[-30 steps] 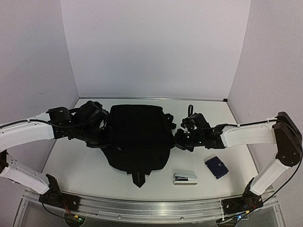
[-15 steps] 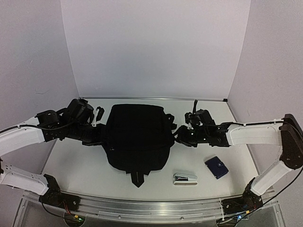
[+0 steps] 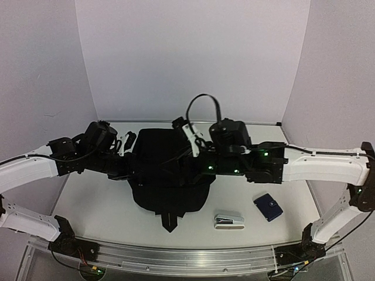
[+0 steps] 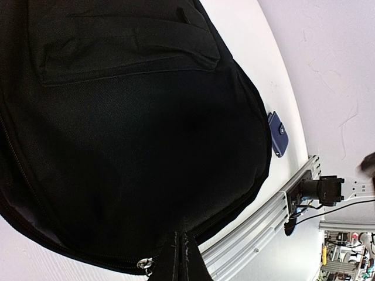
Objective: Pack the student bag
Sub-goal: Zip the student bag at the center of the board.
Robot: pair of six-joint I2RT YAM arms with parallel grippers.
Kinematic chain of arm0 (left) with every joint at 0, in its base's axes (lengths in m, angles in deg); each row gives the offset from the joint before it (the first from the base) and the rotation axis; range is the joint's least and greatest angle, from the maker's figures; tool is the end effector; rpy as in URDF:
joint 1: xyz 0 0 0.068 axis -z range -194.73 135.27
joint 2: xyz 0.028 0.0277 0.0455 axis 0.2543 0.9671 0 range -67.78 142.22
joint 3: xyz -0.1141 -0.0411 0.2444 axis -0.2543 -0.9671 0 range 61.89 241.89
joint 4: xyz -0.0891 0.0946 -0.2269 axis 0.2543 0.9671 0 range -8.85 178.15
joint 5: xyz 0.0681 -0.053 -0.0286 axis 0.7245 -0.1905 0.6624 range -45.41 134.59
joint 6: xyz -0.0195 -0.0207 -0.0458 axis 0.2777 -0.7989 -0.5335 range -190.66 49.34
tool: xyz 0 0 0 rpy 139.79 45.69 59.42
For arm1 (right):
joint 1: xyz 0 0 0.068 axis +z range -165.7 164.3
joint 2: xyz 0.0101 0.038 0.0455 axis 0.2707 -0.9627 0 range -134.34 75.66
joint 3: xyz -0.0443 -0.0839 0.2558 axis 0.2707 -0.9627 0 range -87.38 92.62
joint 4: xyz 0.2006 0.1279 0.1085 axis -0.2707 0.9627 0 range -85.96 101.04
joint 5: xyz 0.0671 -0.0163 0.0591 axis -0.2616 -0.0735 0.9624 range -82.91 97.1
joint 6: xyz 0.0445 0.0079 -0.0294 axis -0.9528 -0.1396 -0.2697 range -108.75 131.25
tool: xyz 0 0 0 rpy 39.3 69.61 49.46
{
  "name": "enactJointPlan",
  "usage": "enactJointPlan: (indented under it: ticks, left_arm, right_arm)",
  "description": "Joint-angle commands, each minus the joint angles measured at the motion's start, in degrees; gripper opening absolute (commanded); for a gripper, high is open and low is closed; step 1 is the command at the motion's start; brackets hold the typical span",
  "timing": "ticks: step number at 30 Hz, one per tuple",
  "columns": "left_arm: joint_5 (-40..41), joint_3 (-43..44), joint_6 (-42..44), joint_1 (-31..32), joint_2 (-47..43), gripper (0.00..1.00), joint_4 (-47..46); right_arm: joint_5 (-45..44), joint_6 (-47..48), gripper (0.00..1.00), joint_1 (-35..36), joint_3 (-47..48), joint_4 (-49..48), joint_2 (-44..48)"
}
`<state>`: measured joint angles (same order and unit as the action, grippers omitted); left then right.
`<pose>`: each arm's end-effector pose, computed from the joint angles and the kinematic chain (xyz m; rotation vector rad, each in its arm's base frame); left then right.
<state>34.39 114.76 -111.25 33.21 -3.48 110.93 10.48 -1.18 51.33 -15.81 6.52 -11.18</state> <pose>0.1558 -0.1820 0.2898 0.2598 2.4735 -0.9454 0.1393 0.3341 0.3371 -0.9591 1.7637 0.9820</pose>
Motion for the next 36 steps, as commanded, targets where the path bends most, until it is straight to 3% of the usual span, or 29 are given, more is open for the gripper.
enactJointPlan:
  ticks: [1, 14, 16, 20, 23, 36]
  left_arm:
    - [1.0, 0.1, -1.4, -0.3, -2.7, 0.0, -3.5]
    - [1.0, 1.5, -1.8, -0.3, -1.0, 0.0, -4.2]
    - [1.4, 1.9, -1.6, -0.3, -0.7, 0.0, -3.9]
    - [3.6, 2.8, -1.0, -0.5, -0.3, 0.0, -2.8]
    - [5.3, 3.2, -1.1, -1.9, -0.2, 0.0, -1.3]
    - [3.1, 2.4, 2.3, -11.0, -0.5, 0.0, -2.5]
  right_arm:
    - [-2.8, 9.9, 0.76, 3.4, 6.5, 5.7, -9.6]
    - [-7.8, 18.6, 0.53, 4.8, 11.1, 7.1, -19.5]
    - [-8.6, 19.1, 0.44, 5.0, 11.5, 7.1, -20.3]
    - [-10.6, 19.6, 0.13, 5.7, 11.1, 7.1, -20.6]
    - [-11.2, 18.8, 0.0, 6.1, 9.3, 7.0, -18.8]
    - [-14.0, 12.7, 0.0, 6.6, -2.2, 7.2, -9.2]
